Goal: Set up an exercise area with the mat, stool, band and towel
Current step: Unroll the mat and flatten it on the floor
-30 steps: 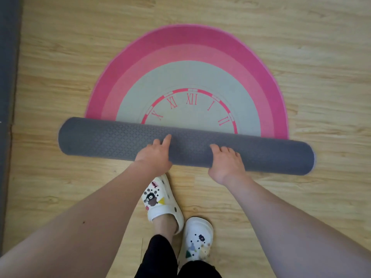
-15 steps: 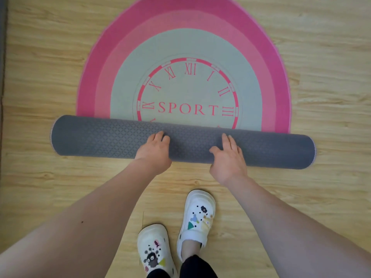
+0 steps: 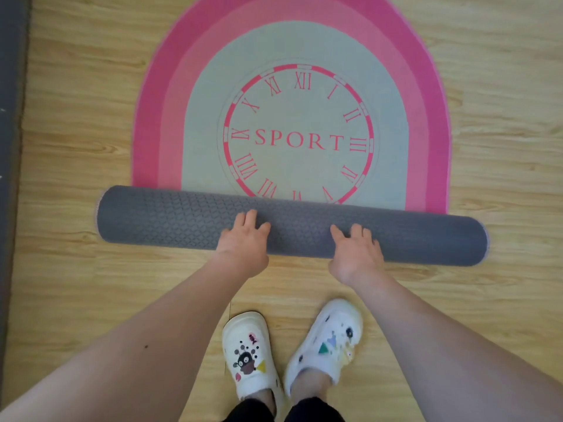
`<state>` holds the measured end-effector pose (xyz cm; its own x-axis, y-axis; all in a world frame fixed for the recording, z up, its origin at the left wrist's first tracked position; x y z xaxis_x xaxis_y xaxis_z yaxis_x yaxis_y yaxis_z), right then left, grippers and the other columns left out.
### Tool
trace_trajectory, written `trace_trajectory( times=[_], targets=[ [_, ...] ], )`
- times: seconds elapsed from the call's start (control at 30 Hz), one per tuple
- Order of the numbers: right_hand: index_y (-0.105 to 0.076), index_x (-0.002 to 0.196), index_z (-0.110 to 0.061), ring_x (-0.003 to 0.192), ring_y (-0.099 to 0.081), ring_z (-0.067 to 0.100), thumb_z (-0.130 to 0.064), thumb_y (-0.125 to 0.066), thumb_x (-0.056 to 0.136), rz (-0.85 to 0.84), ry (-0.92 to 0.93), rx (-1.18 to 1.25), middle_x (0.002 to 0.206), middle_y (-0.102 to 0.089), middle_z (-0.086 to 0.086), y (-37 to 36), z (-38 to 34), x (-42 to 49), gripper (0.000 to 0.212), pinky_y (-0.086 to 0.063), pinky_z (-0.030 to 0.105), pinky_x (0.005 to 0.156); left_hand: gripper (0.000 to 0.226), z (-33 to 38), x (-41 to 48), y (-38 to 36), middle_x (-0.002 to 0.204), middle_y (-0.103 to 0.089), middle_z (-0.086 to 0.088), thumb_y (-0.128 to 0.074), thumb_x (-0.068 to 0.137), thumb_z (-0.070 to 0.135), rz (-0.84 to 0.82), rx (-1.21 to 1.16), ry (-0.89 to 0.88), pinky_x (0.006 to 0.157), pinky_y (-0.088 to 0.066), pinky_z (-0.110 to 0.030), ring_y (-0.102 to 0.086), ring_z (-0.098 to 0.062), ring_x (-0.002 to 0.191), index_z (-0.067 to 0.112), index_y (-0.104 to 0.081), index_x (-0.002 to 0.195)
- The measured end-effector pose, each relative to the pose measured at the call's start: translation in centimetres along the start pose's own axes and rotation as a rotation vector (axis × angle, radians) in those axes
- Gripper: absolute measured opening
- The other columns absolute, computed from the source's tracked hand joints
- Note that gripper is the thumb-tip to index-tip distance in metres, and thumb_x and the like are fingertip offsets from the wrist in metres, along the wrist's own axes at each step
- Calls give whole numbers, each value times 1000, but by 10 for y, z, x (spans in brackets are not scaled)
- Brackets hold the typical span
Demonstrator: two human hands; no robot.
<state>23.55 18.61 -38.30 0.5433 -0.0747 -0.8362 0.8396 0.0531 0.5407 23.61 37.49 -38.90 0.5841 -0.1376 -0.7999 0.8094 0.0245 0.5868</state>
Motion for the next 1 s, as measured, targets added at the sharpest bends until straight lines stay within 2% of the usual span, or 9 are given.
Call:
trace_trajectory(
  times=[0.07,0.13,0.27,0.37,0.47,0.67,0.8,0.9,1.0],
  targets=[
    [-28,149,-21,148,0,32,-18,-53,88,28,34,-24,160,-3,15,-3,-3,-5,66,-15,45,119,55,2,-6,-8,159,2,-12,-46,90,17,-37,-19,-9,107,-33,-46,0,-28,146,16,-31,143],
    [-34,145,-18,150,3,29,-17,-53,87,19,59,14,162,-1,14,-10,-5,-7,60,-13,44,120,51,7,-8,-18,156,-9,-16,-46,90,17,-65,-60,-7,107,-36,-45,-12,-30,144,11,-34,140],
    [-34,142,-16,133,-38,30,-22,-58,84,55,72,80,141,-40,13,-30,-6,-16,64,-27,39,113,67,14,-15,-31,136,-36,-15,-50,92,24,10,-68,16,93,-45,-41,-39,-31,124,15,-15,148],
    [-12,153,-16,126,-46,32,-28,-59,87,104,67,58,138,-44,13,-40,-3,-22,82,-31,39,111,80,11,-19,-48,135,-39,-15,-48,93,26,-2,-54,40,87,-45,-42,-46,-32,120,23,6,153],
    [-4,156,-19,126,-48,32,-30,-57,89,34,76,63,139,-47,13,-59,4,-30,86,-34,40,108,77,13,-29,-71,134,-45,-13,-44,94,24,-65,-81,76,80,-44,-40,-51,-32,117,27,5,153],
    [-27,151,-23,135,-28,33,-18,-52,87,119,106,21,144,-32,14,-93,12,-49,69,-29,42,111,59,26,-55,-94,146,-22,-12,-46,90,20,75,-23,117,99,-39,-42,-21,-28,136,19,-26,146],
    [-35,144,-25,149,3,31,-10,-51,88,80,148,71,161,0,17,-112,17,-61,60,-15,44,119,50,33,-69,-116,160,-1,-8,-45,90,18,29,-67,104,110,-29,-45,-1,-25,147,13,-34,139],
    [-36,142,-23,149,-1,31,-9,-51,87,40,164,82,161,-5,15,-133,23,-76,58,-13,45,120,61,42,-86,-132,151,-25,-11,-49,88,18,-2,-117,93,106,-36,-45,-28,-30,137,17,-26,143],
    [-28,146,-22,143,-21,30,-10,-53,85,87,155,94,152,-26,14,-153,26,-92,67,-22,40,117,83,46,-99,-146,138,-37,-12,-50,89,21,-14,-136,102,95,-43,-42,-43,-32,123,29,3,152]
  ],
)
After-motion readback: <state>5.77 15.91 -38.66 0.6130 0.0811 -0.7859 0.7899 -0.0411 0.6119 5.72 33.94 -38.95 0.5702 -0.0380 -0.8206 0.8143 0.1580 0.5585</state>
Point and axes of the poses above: each hand's wrist, its own x-axis towards the middle knuckle, its own y-axis out of the back of the hand, z = x × y, the point moved 8 cm from there along x, towards the middle knuckle
